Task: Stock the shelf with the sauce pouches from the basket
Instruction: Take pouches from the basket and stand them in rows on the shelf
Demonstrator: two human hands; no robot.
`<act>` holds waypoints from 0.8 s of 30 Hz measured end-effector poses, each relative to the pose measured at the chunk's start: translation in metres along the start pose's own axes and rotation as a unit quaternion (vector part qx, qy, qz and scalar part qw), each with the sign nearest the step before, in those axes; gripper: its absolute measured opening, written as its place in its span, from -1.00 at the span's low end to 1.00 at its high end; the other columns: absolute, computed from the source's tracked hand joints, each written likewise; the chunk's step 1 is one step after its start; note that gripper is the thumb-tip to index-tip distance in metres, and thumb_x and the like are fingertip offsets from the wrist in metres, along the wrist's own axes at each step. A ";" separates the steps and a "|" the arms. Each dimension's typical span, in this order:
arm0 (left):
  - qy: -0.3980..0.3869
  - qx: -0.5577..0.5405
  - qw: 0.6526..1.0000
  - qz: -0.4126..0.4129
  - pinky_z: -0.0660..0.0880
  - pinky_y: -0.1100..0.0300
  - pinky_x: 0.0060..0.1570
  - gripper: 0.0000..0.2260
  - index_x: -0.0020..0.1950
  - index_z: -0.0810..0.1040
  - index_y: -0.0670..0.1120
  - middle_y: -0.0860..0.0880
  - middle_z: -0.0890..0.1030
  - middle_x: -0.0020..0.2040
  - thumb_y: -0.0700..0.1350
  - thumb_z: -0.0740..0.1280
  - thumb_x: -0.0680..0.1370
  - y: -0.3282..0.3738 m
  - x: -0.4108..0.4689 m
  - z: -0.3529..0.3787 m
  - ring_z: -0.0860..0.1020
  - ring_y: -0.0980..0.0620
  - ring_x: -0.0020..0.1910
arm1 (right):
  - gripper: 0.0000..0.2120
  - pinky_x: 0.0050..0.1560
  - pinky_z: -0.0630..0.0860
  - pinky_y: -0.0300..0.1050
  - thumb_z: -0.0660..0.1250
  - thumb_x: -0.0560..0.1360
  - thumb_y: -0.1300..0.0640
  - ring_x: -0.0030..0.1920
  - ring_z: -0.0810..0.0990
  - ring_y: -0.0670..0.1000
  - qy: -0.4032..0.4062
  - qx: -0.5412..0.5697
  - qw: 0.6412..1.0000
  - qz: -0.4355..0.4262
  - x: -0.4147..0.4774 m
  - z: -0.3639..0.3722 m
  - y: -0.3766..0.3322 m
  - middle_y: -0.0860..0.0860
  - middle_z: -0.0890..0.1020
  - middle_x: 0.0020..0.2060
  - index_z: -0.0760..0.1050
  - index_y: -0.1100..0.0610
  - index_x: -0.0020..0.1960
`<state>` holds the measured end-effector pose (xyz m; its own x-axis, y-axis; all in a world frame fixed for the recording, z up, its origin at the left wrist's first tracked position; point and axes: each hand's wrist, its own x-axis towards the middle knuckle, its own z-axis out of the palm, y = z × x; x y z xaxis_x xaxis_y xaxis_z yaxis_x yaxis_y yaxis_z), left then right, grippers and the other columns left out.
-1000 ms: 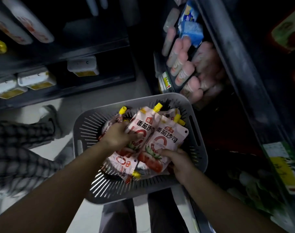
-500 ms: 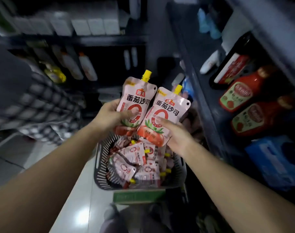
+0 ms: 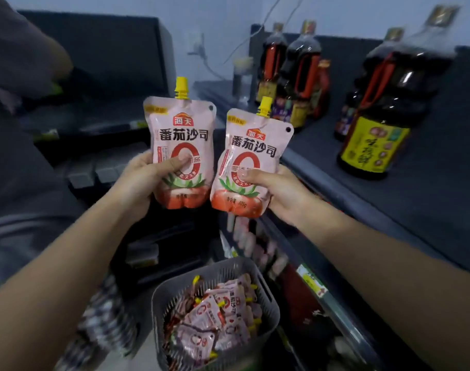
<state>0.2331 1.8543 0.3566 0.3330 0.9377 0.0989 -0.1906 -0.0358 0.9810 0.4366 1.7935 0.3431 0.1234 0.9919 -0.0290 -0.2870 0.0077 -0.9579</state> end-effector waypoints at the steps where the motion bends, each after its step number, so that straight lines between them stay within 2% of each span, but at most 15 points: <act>1: -0.010 -0.007 1.000 0.009 0.60 0.24 -0.31 -0.84 -0.03 0.59 -0.09 0.01 0.72 -0.24 -0.19 0.40 0.40 0.011 -0.005 0.003 0.69 0.09 -0.26 | -0.75 -0.06 0.63 -0.06 0.34 0.41 0.42 -0.16 0.68 0.04 0.006 -0.003 1.000 -0.012 -0.012 0.002 -0.010 0.08 0.70 -0.15 0.55 0.21 0.05; 3: -0.035 -0.020 0.999 0.021 0.61 0.22 -0.30 -0.87 -0.02 0.59 -0.10 0.00 0.72 -0.22 -0.23 0.37 0.46 0.029 -0.012 0.012 0.69 0.08 -0.25 | -0.76 -0.10 0.65 -0.07 0.34 0.41 0.41 -0.19 0.70 0.02 0.022 -0.011 0.999 -0.033 -0.039 0.002 -0.027 0.06 0.72 -0.18 0.56 0.19 0.02; 7: -0.117 -0.036 0.992 0.020 0.61 0.19 -0.34 -0.88 0.00 0.59 -0.12 -0.01 0.72 -0.25 -0.24 0.35 0.48 0.051 -0.031 0.051 0.68 0.07 -0.29 | -0.74 -0.05 0.64 -0.04 0.36 0.40 0.39 -0.14 0.70 0.04 0.085 -0.027 0.993 -0.077 -0.104 -0.010 -0.055 0.08 0.70 -0.11 0.55 0.17 0.05; 13: -0.252 -0.069 0.965 -0.013 0.62 0.15 -0.30 -0.82 -0.04 0.60 -0.10 -0.05 0.73 -0.20 -0.15 0.40 0.38 0.045 -0.072 0.142 0.69 0.02 -0.24 | -0.75 -0.07 0.65 -0.05 0.34 0.43 0.35 -0.11 0.70 0.06 0.228 -0.054 0.966 -0.109 -0.227 -0.061 -0.082 0.11 0.71 -0.08 0.54 0.20 0.10; 16: -0.310 -0.080 0.947 -0.031 0.61 0.19 -0.34 -0.89 -0.04 0.60 -0.11 -0.05 0.72 -0.21 -0.20 0.37 0.45 0.041 -0.103 0.200 0.69 0.03 -0.28 | -0.75 -0.01 0.63 -0.02 0.34 0.43 0.32 -0.02 0.69 0.11 0.297 -0.064 0.944 -0.128 -0.297 -0.085 -0.093 0.15 0.69 -0.01 0.55 0.19 0.10; 20: -0.412 -0.071 0.908 -0.040 0.59 0.24 -0.35 -0.87 -0.03 0.60 -0.09 -0.03 0.73 -0.19 -0.22 0.36 0.44 0.037 -0.154 0.279 0.69 0.05 -0.27 | -0.80 -0.13 0.65 -0.09 0.35 0.43 0.35 -0.15 0.71 0.04 0.384 -0.090 0.907 -0.149 -0.389 -0.114 -0.110 0.07 0.73 -0.15 0.57 0.15 0.00; 24: -0.492 -0.058 0.867 -0.048 0.59 0.26 -0.36 -0.86 -0.03 0.60 -0.07 0.00 0.73 -0.21 -0.25 0.36 0.46 0.030 -0.219 0.357 0.69 0.07 -0.26 | -0.78 -0.11 0.65 -0.11 0.36 0.41 0.35 -0.14 0.71 0.02 0.455 -0.109 0.869 -0.159 -0.480 -0.140 -0.117 0.07 0.73 -0.14 0.58 0.16 0.02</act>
<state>0.4838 1.5250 0.4242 0.9687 0.1831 0.1676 -0.1904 0.1144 0.9750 0.5441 1.2989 0.4290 0.8927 0.4323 0.1271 0.0726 0.1405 -0.9874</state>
